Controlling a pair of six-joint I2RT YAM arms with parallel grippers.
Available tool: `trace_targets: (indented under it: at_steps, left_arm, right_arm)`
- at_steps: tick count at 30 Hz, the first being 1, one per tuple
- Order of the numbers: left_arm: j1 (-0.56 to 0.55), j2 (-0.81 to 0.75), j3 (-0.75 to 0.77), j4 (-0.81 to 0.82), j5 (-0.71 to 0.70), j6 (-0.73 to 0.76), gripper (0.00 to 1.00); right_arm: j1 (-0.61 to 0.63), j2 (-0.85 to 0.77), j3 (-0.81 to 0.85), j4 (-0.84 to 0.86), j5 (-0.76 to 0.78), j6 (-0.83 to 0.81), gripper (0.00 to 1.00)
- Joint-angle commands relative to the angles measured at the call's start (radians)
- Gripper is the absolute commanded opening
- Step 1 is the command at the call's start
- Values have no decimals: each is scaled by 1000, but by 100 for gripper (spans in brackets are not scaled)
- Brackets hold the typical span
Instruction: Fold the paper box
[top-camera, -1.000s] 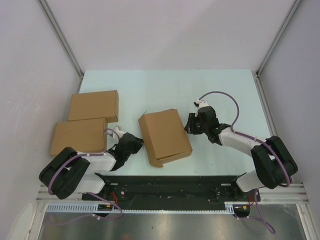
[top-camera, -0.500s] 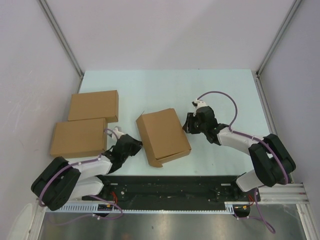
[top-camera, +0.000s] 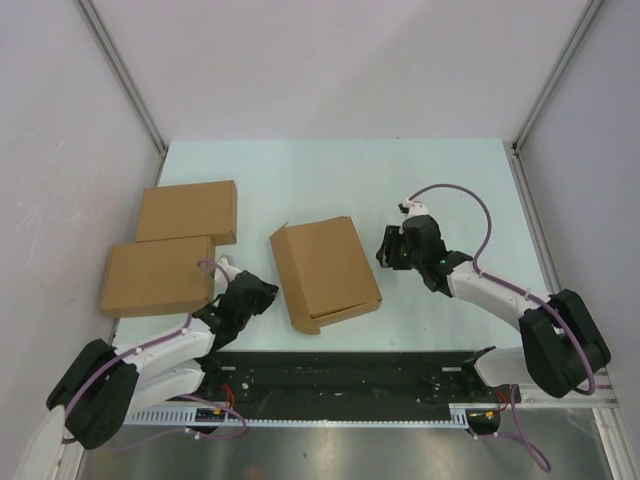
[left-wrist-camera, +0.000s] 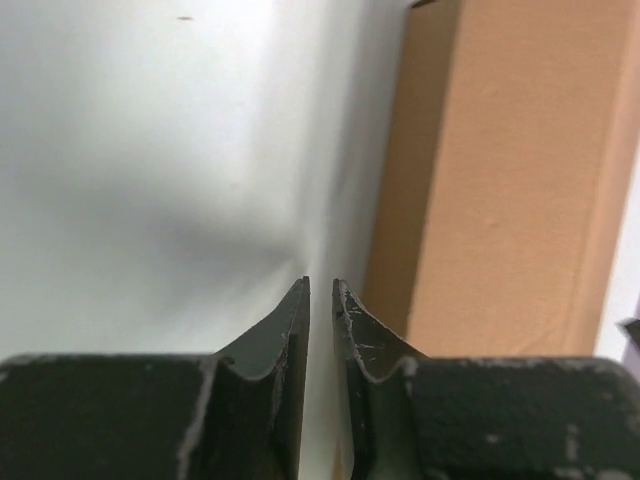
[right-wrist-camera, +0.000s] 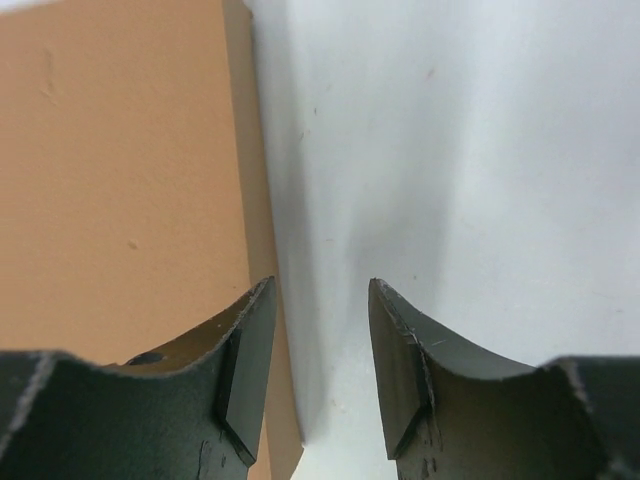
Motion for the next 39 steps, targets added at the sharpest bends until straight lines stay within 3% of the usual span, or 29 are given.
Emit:
trace_targets:
  at_steps: [1, 9, 22, 39]
  left_arm:
    - [1, -38, -35, -114, -71, -48, 20]
    - [1, -56, -118, -138, -48, -103, 21]
    - [1, 59, -123, -2, 9, -92, 21]
    - [1, 39, -124, 33, 0, -74, 21]
  right_arm:
    - [-20, -76, 25, -10, -26, 2, 48]
    - [8, 19, 25, 57, -158, -15, 45]
    - [16, 94, 17, 39, -138, -32, 44]
    - [-29, 211, -49, 28, -94, -16, 41]
